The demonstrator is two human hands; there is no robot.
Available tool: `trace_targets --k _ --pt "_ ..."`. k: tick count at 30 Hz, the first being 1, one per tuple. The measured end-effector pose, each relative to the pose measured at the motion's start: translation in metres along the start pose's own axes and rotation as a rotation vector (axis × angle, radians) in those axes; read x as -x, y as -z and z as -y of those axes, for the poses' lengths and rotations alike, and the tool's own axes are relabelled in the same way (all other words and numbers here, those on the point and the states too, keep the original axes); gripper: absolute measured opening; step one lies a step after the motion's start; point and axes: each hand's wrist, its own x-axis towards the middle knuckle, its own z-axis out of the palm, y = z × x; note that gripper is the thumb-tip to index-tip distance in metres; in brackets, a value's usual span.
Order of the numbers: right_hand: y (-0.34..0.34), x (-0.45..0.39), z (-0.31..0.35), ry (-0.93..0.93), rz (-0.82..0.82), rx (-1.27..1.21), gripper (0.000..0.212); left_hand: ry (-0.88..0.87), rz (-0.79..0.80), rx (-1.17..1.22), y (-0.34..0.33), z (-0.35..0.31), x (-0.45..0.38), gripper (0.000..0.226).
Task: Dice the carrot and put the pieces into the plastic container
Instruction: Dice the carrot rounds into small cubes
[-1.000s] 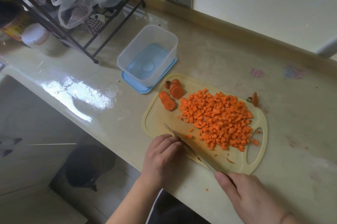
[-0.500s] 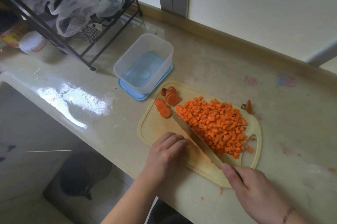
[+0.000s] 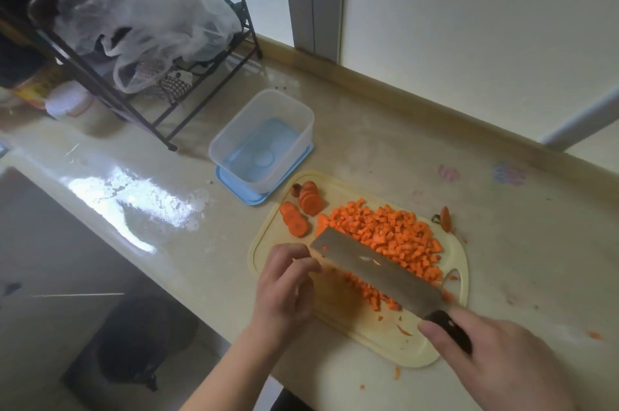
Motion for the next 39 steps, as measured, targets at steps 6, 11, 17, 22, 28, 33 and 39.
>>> trace_targets --k 6,11,17,22,28,33,39 --pt "-0.014 0.0 -0.006 0.113 -0.124 0.116 0.07 -0.126 0.08 -0.107 0.008 -0.025 -0.024 0.013" --pt "-0.023 0.002 -0.004 0.24 -0.338 0.146 0.069 -0.096 0.387 -0.279 -0.005 -0.042 -0.032 0.03" --pt "-0.026 0.005 -0.003 0.254 -0.379 0.144 0.071 -0.017 0.482 -0.324 -0.01 -0.044 -0.022 0.029" --pt "-0.028 0.008 -0.005 0.226 -0.367 0.108 0.073 0.033 0.361 -0.238 -0.003 -0.009 -0.037 0.016" --pt "-0.022 0.008 -0.01 0.254 -0.449 0.088 0.073 -0.096 0.449 -0.641 -0.005 0.032 -0.075 0.027" --pt "-0.02 0.009 -0.01 0.24 -0.459 0.015 0.073 -0.128 0.572 -0.731 -0.007 0.035 -0.079 0.04" --pt "-0.017 0.012 -0.008 0.228 -0.41 -0.045 0.073 -0.082 0.594 -0.71 -0.004 0.029 -0.089 0.018"
